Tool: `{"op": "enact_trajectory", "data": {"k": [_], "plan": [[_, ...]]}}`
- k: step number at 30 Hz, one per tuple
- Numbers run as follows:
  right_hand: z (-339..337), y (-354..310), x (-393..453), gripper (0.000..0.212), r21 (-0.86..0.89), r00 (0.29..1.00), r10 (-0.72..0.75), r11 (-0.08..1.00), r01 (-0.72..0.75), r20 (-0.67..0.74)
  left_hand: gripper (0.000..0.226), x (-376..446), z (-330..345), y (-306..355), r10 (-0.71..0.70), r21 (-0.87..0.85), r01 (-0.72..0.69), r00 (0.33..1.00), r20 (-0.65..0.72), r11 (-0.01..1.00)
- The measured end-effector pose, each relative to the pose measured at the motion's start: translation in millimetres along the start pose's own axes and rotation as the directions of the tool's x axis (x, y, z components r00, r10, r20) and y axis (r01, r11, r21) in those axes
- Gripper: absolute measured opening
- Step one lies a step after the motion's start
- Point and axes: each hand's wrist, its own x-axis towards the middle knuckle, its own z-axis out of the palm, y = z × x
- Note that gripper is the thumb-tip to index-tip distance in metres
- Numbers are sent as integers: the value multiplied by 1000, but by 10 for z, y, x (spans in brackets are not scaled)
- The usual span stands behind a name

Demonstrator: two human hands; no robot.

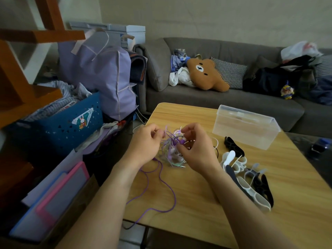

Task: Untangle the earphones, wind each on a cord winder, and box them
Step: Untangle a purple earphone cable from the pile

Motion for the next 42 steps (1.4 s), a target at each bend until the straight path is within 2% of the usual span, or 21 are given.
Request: {"op": "enact_trajectory", "data": {"k": [4,7,12,15,18,21,24,28,32,37,39,40,42], "plan": [[16,17,0,31,-154,996,-82,985,84,18,30,34,44,48,-202,-375,223,975,95,900],[14,3,-11,25,-219,996,-81,972,88,40,26,36,58,81,-251,-446,266,963,95,854],[24,-88,-25,41,-206,996,57,978,-41,71,31,-17,13,172,-255,-468,292,956,142,834],[39,-77,7,39,-58,981,172,984,-167,87,33,-34,-1,203,-252,-489,298,955,158,820],[37,-50,14,34,125,970,239,962,-244,52,26,-16,-2,182,-248,-479,291,957,153,828],[14,-63,-2,35,174,967,252,954,-245,-22,21,-6,16,156,-252,-467,294,956,153,834],[-26,-117,-12,33,209,969,237,953,-219,-69,25,2,25,129,-263,-449,296,955,138,843],[-123,-173,23,20,192,977,210,961,-201,-29,29,16,16,115,-270,-412,288,957,103,865],[-237,-205,59,14,-87,994,101,991,-104,-35,27,11,-2,85,-164,-328,184,982,90,926],[-328,-308,77,7,-139,998,-53,989,46,-46,16,5,-20,108,-50,-297,75,995,90,952],[-334,-300,97,7,-114,999,-21,993,16,-46,16,-6,-37,119,-5,-319,44,992,122,947],[-328,-295,103,8,-75,999,41,996,-42,-26,16,-17,-45,125,22,-333,20,992,121,943],[-280,-284,99,10,165,976,204,963,-215,77,12,-30,-54,134,64,-331,-35,995,77,943]]}}
